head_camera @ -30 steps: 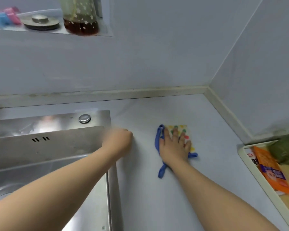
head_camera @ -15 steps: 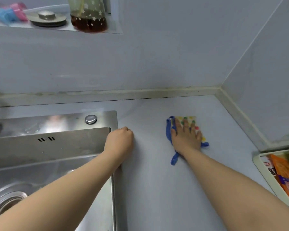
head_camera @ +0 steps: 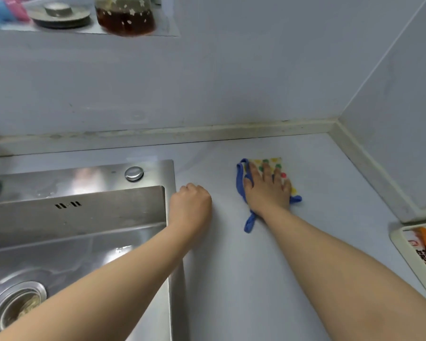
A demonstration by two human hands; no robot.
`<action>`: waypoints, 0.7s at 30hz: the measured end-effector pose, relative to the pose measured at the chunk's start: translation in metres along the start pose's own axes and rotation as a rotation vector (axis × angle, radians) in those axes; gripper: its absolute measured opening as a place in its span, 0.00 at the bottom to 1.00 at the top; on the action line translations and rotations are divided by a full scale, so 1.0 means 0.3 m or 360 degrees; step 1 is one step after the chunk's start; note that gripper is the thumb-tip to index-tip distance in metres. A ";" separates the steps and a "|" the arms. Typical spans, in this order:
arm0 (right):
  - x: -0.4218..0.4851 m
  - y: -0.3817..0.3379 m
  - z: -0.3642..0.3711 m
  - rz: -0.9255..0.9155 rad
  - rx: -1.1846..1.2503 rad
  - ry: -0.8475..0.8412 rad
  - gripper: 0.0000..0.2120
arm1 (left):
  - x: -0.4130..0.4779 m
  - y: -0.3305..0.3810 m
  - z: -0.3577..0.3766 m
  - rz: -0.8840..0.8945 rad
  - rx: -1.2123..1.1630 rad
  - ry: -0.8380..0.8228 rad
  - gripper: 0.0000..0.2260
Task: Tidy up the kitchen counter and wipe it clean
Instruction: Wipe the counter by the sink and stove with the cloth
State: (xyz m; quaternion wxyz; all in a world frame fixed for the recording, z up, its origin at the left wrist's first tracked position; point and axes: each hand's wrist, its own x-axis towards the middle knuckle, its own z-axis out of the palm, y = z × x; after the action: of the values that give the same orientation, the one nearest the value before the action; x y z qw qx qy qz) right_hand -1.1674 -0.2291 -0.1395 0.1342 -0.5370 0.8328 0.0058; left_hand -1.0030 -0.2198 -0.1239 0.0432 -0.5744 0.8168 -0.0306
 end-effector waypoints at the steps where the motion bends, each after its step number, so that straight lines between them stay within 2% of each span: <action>1: 0.012 0.045 -0.010 0.0105 0.0024 0.0005 0.25 | 0.011 0.003 0.032 0.0011 -0.0048 -0.0020 0.14; 3: 0.020 0.146 -0.028 0.0316 0.0047 0.0019 0.25 | 0.018 0.021 0.027 0.0066 -0.0152 -0.0109 0.20; 5: 0.015 0.249 -0.047 0.0481 0.0072 0.0037 0.25 | 0.037 0.049 0.030 0.0104 -0.0243 -0.0086 0.24; 8: 0.008 0.335 -0.063 0.0623 0.0091 0.0020 0.25 | 0.084 0.103 0.031 0.0081 -0.0310 -0.0162 0.27; 11: 0.025 0.318 -0.064 0.0675 0.0102 -0.0010 0.25 | 0.108 0.145 0.021 0.0017 -0.0403 -0.0270 0.27; 13: 0.039 0.260 -0.055 0.0598 0.0103 -0.0005 0.25 | 0.112 0.153 0.028 0.0017 -0.0412 -0.0280 0.27; 18: 0.039 0.042 -0.018 0.0069 0.0066 0.0003 0.24 | 0.096 0.143 0.029 0.0039 -0.0379 -0.0237 0.28; 21: 0.046 0.036 -0.018 -0.0078 0.0001 -0.0044 0.25 | 0.098 0.140 0.027 0.0073 -0.0304 -0.0247 0.29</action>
State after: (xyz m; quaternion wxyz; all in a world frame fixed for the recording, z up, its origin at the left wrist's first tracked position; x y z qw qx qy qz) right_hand -1.1837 -0.2375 -0.1389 0.1460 -0.5571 0.8174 0.0095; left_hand -1.0512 -0.2333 -0.1372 0.0520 -0.5577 0.8232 0.0929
